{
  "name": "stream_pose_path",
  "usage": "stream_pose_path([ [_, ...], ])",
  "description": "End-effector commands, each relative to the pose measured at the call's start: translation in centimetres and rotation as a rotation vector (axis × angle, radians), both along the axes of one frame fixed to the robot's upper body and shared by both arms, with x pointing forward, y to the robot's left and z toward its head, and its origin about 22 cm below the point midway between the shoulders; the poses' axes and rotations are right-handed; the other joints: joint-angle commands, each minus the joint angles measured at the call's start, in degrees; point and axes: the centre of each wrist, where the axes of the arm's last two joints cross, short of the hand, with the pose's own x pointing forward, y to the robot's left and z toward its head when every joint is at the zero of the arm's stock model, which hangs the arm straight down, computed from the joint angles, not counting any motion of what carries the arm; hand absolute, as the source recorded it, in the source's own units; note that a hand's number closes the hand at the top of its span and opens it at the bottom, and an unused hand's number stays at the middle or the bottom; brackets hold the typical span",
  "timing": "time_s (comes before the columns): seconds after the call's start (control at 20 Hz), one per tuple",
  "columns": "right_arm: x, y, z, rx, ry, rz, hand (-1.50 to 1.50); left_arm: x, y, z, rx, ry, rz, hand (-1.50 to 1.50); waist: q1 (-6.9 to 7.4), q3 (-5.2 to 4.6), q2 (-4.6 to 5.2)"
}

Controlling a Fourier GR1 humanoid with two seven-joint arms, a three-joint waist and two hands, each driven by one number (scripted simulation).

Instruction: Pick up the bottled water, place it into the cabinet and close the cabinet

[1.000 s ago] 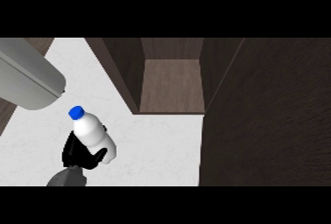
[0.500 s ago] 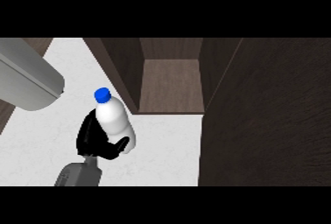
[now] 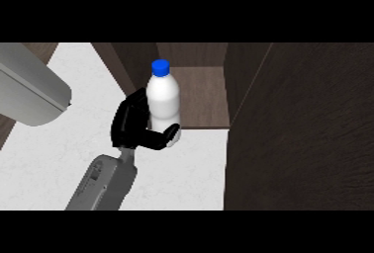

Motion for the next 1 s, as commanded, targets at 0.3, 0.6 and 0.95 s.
stream_pose_path([
  [0.3,1.4,0.1,1.0,0.012,-0.019,-0.006,-1.50,4.0,-4.7,3.8,0.205,-0.084,0.068,1.50,-0.63,0.01,0.26],
  [0.6,1.4,1.4,0.4,0.019,-0.012,0.029,-1.50,6.2,-5.8,6.2,0.281,-0.101,0.142,1.50,-2.03,0.01,0.67],
  [0.95,0.9,0.9,-0.5,0.010,0.003,0.057,-1.50,6.8,-5.3,6.1,0.353,-0.054,0.244,1.50,-3.21,0.01,0.92],
])
